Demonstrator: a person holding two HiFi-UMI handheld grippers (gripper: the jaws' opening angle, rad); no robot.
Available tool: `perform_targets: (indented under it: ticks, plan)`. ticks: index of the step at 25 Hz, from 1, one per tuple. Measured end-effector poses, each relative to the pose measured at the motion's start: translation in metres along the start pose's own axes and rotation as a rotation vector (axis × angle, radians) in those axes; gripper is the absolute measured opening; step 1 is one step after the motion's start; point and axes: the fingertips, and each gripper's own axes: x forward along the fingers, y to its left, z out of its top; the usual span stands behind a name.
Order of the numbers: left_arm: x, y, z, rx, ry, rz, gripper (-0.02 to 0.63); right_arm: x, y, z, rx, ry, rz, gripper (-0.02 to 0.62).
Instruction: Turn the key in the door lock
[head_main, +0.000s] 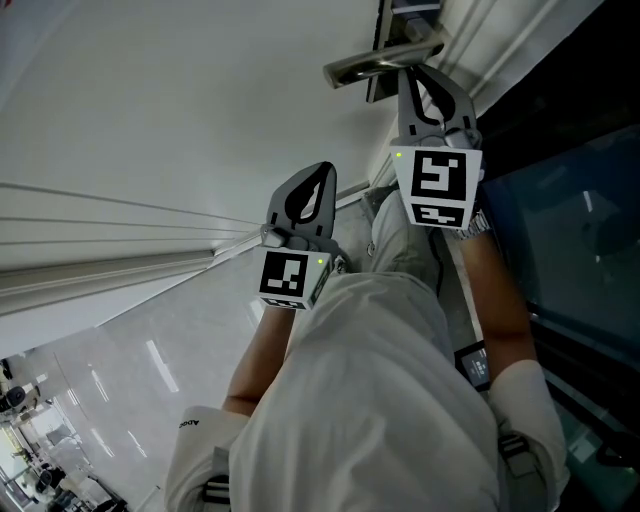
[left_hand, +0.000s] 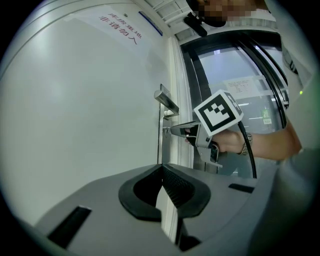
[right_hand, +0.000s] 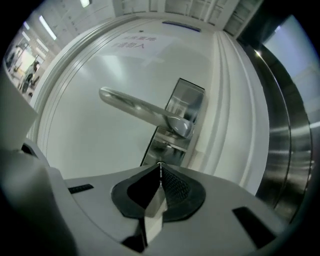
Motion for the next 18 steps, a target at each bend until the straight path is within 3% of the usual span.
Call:
perform_targets:
  ticks: [14,18]
  plan:
    - [0.0,-0.004,-0.003,-0.004,0.002,-0.005,0.009,0.002,-0.011,-0.008,0.567,0.006,0.122,0.012]
    - [0.001,-0.008,-0.003,-0.002,-0.001,-0.014,0.008,0.002,-0.012,-0.009,0.643,-0.001,0.138,0.012]
